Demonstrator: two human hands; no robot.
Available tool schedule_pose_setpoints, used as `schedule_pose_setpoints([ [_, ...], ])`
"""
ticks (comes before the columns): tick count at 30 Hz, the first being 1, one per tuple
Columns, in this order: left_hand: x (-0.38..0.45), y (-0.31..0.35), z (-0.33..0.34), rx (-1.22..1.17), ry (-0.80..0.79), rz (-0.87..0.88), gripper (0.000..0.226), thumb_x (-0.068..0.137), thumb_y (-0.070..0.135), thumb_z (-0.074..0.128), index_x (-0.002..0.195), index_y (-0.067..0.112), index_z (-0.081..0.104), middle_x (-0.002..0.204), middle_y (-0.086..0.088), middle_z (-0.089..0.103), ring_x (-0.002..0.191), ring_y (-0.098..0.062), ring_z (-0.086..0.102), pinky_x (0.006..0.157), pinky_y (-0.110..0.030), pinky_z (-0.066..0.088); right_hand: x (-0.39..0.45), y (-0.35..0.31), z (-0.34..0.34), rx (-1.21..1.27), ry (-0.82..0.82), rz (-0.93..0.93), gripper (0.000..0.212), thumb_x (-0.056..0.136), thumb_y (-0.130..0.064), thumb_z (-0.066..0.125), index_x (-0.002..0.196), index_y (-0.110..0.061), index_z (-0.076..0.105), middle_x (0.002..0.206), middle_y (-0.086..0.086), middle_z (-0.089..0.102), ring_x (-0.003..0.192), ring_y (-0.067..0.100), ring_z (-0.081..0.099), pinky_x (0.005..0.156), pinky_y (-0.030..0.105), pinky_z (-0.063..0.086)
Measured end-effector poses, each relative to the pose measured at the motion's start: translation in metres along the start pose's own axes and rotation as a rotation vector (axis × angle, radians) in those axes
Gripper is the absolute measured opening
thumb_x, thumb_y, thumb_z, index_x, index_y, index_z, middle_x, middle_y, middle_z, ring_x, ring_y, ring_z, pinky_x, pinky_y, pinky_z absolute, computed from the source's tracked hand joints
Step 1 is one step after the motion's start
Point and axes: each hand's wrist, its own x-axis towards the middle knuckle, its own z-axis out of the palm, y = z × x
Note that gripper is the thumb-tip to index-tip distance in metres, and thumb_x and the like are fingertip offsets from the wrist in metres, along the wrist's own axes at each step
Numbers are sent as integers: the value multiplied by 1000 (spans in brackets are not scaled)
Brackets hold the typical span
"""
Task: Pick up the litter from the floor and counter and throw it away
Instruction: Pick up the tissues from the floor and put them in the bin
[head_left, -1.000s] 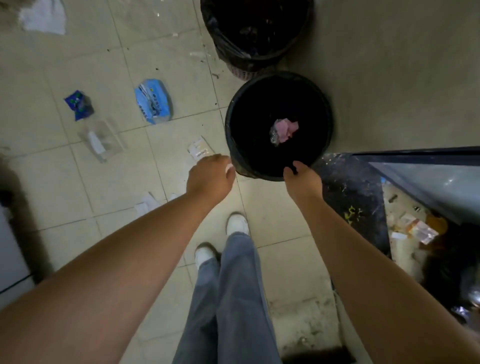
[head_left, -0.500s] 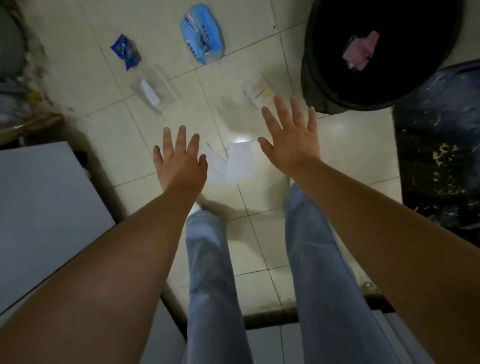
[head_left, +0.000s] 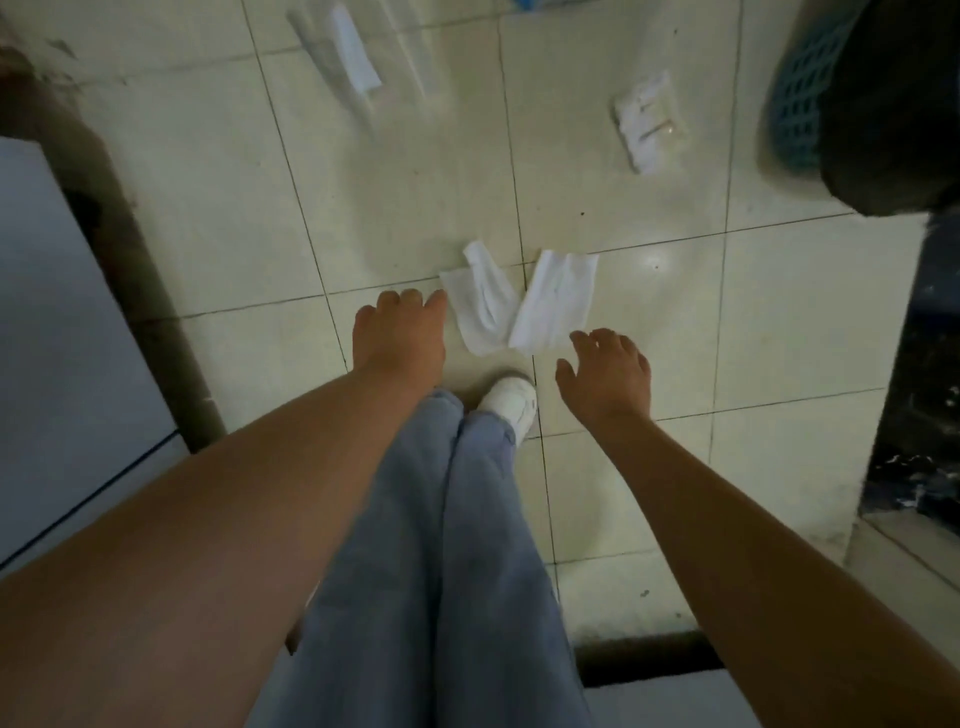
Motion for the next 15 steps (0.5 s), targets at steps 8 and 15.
schedule_pose_setpoints([
  [8,145,13,81,143,69,262,56,97,17,44,148,23,20,137,-17,46,122,-32,47,96,-40,43,149,-17,83,2,-8,-20,52,98,-23,37,147,-26,20,134,15,47,120,30,49,99,40,43],
  [15,198,23,117,84,43,162,30,94,-2,42,120,-5,56,126,-22,55,116,-37,54,92,-44,47,183,-6,106,126,129,16,33,98,-20,37,104,0,62,105,15,59,86,25,56,77,30,42],
])
